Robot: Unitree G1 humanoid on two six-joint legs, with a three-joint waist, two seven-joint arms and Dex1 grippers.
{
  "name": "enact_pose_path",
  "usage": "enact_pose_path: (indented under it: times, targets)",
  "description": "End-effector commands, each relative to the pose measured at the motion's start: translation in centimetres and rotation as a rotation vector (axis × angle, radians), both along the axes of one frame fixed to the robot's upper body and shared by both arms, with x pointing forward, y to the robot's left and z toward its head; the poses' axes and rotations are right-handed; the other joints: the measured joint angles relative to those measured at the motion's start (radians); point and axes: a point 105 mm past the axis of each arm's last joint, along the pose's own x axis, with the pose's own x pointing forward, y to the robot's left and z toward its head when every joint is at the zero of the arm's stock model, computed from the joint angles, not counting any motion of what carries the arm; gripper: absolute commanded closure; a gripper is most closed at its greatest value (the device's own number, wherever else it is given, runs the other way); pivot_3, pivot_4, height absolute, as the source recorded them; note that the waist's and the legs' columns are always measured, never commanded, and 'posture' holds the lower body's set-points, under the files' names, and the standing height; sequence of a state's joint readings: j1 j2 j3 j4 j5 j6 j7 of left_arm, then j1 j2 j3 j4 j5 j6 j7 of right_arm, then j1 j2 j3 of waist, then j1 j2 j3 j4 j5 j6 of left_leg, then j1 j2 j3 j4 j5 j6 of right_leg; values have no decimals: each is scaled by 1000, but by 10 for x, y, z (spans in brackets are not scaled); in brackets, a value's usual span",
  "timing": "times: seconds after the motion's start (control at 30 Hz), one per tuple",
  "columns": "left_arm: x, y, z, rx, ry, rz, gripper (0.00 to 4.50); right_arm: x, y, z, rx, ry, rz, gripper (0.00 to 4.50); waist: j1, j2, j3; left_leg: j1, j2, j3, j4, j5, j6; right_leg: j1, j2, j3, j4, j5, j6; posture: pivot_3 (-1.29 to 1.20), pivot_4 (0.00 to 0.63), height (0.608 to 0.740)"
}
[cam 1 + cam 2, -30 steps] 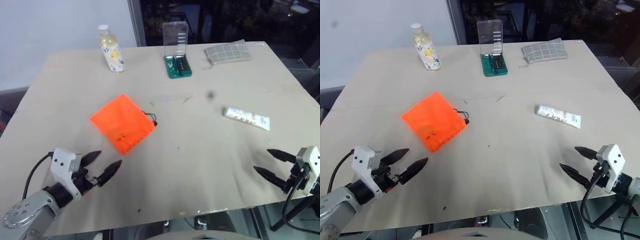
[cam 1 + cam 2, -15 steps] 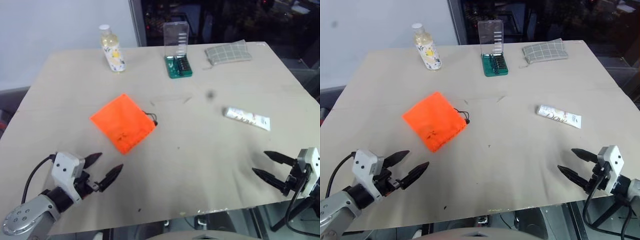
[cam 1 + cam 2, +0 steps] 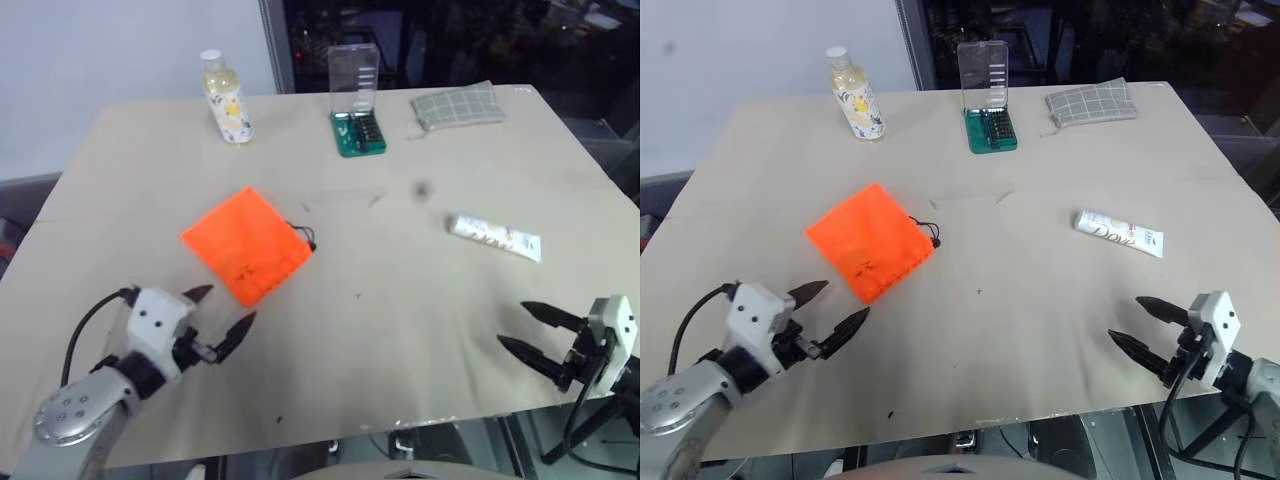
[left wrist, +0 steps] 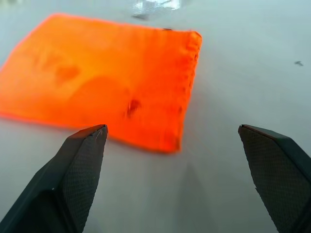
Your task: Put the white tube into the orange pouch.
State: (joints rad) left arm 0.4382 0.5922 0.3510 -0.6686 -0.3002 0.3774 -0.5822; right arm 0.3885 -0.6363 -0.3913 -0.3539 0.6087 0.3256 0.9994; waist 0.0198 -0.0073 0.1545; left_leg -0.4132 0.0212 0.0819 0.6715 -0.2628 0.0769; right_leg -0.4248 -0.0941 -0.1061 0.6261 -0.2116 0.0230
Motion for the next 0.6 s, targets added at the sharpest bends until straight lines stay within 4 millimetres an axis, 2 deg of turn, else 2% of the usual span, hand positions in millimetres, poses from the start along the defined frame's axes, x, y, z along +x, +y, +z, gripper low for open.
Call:
enact_pose_path:
  times: [0.03,0.27,0.47,0.6]
  targets:
    - [9,1,1,107,-88,41,33,-7,25,12,58,-27,62,3,0,0,0,0,0,0,0,0,0,0,0,0,0,0,0,0,150,740]
    - [25,-8,-13,211,-145,27,33,-16,77,30,155,-57,166,3,0,0,0,0,1,0,0,-1,-1,0,0,0,0,0,0,0,150,740]
    - [25,-18,-27,231,-122,-23,33,-18,92,40,178,-80,200,3,0,0,-1,0,0,-1,0,-1,-1,-1,-1,-1,0,0,0,0,150,740]
    - [35,-17,-25,206,-149,19,33,-36,106,45,143,-93,348,3,3,0,-1,0,0,-1,0,0,-1,-1,-1,-1,0,0,0,0,150,740]
